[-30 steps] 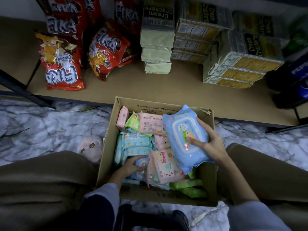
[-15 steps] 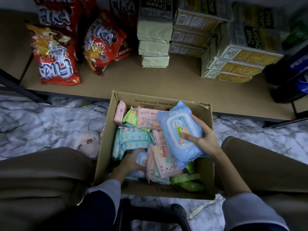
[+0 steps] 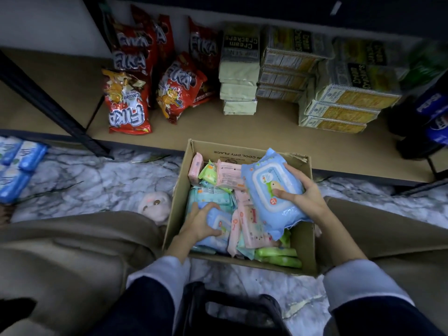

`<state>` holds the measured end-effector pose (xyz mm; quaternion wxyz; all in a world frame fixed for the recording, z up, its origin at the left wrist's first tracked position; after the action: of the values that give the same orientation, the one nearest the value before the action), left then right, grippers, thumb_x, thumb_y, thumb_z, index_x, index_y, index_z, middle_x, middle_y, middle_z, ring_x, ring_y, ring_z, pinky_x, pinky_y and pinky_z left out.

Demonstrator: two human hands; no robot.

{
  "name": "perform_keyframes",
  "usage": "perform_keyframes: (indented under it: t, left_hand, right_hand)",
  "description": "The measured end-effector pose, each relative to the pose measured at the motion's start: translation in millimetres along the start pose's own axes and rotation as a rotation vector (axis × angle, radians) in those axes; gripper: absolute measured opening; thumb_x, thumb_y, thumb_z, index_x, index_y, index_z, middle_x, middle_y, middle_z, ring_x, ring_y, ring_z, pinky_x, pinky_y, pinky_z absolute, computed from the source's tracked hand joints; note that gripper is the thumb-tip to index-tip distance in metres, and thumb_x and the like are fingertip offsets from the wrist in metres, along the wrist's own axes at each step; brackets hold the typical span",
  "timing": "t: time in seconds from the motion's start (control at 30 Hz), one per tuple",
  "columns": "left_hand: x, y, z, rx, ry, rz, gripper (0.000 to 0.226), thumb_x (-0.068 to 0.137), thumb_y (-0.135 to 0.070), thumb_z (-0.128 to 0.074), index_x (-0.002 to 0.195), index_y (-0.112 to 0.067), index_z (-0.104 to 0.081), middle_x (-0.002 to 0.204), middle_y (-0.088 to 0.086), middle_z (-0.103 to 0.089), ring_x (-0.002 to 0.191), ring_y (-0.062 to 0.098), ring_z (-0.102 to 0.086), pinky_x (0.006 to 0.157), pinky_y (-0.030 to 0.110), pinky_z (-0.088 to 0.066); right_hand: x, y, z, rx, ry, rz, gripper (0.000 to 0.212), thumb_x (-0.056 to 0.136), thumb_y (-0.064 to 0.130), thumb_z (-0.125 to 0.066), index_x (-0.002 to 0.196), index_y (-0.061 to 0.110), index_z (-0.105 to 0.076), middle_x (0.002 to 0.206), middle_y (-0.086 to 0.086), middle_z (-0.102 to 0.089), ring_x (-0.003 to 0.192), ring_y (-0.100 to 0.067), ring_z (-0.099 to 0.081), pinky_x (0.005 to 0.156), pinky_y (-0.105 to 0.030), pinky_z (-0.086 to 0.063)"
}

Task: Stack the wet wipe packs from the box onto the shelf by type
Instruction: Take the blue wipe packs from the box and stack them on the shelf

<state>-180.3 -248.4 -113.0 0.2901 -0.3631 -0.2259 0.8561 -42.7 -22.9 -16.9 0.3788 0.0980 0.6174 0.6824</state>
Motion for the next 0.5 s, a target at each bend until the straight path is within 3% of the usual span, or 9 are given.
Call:
perform_keyframes:
  t: [0.1,0.17,0.3,0.37,0.43,0.5]
  left_hand:
    - [-16.4,-5.5,25.3,0.000,-0.081,0.013,0.067,0.063,-0.030,-0.081,0.122,-0.031,-0.051,0.115,0.012,-0.036,0.111,0.031,-0.050,0.091,0.028,-0.040]
    - [-26.3,-12.3,47.0,-0.071,-0.129,0.009,0.069,0.058,-0.035,-0.082,0.119,-0.035,-0.051,0.114,0.009,-0.037,0.112,0.030,-0.049,0.095,0.031,-0.042]
    - [-44.0,-39.7,96.2,-0.269,-0.276,-0.088,0.059,0.038,-0.055,-0.070,0.092,-0.055,-0.046,0.119,0.008,-0.050,0.107,0.021,-0.051,0.082,0.027,-0.044]
    - [-53.4,-58.1,120.3,-0.303,-0.371,-0.145,0.059,0.040,-0.057,-0.069,0.093,-0.055,-0.045,0.119,0.007,-0.050,0.100,0.011,-0.047,0.077,0.013,-0.039]
    - [-67.9,-82.6,146.0,-0.313,-0.461,-0.224,0.062,0.045,-0.056,-0.071,0.102,-0.047,-0.048,0.118,0.005,-0.051,0.093,-0.006,-0.040,0.074,-0.002,-0.030]
    - [-83.1,-107.5,170.3,-0.325,-0.524,-0.312,0.058,0.059,-0.041,-0.081,0.108,-0.042,-0.050,0.118,0.006,-0.049,0.089,-0.019,-0.038,0.074,0.002,-0.030]
  right_hand:
    - [-8.7,9.8,-0.8,0.007,-0.013,0.021,0.065,0.067,0.009,-0.081,0.126,0.025,-0.056,0.132,0.005,-0.053,0.121,-0.016,-0.051,0.097,-0.033,-0.047]
    - [-16.4,19.9,-0.9,0.010,-0.023,0.040,0.065,0.069,0.007,-0.080,0.127,0.023,-0.056,0.131,0.005,-0.053,0.118,-0.015,-0.052,0.089,-0.029,-0.047]
    - [-31.8,45.7,4.9,-0.036,-0.036,0.119,0.064,0.068,0.010,-0.081,0.125,0.025,-0.057,0.127,0.008,-0.052,0.119,-0.017,-0.051,0.095,-0.035,-0.047]
    - [-40.2,63.3,11.0,-0.074,-0.066,0.173,0.064,0.067,0.014,-0.082,0.124,0.029,-0.057,0.129,0.010,-0.052,0.121,-0.016,-0.050,0.099,-0.036,-0.044]
    - [-51.5,84.8,19.9,-0.073,-0.102,0.237,0.064,0.066,0.017,-0.083,0.122,0.032,-0.057,0.130,0.010,-0.054,0.119,-0.013,-0.051,0.093,-0.028,-0.045]
    - [-65.5,110.9,29.7,-0.063,-0.122,0.300,0.063,0.067,0.015,-0.083,0.122,0.033,-0.057,0.128,0.011,-0.055,0.115,-0.009,-0.053,0.084,-0.016,-0.044]
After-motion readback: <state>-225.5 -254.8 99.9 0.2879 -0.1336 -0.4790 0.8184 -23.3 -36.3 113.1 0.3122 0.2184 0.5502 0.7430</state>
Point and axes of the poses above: each hand's wrist, its own x-axis towards the middle knuckle, its own z-axis out of the back of the hand, y = z × x, the point moved 2 cm from there along x, towards the middle knuckle
